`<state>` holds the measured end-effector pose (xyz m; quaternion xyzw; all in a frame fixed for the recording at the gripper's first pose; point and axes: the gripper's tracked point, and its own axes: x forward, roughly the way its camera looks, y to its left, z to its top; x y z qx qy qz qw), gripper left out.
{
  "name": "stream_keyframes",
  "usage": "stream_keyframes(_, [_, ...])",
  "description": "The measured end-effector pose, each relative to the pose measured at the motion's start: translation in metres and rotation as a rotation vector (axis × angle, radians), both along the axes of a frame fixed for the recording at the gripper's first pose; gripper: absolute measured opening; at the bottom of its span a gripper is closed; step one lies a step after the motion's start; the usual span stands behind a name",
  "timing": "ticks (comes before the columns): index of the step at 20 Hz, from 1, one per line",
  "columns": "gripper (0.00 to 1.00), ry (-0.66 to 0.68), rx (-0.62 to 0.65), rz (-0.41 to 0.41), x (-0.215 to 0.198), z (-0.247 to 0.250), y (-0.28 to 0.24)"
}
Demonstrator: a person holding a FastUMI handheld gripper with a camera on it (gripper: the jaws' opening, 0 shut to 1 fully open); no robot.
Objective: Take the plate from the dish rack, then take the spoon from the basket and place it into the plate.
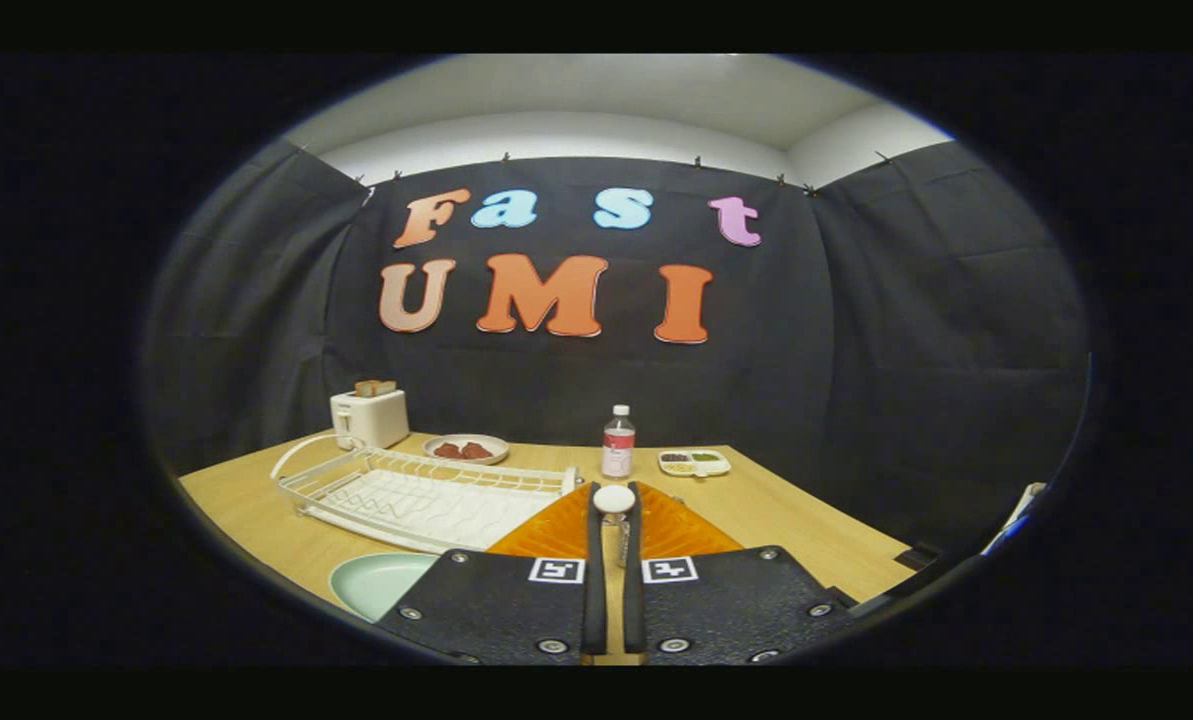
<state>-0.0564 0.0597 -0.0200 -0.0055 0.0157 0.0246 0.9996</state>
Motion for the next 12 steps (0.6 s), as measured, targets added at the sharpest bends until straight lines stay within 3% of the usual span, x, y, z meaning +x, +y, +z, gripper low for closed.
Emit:
stream_keyframes(6, [0.06,0.002,0.016,0.126,-0.04,-0.007,0.058])
stream_keyframes(12, [0.07,0.035,0.026,0.224,-0.05,-0.035,0.106])
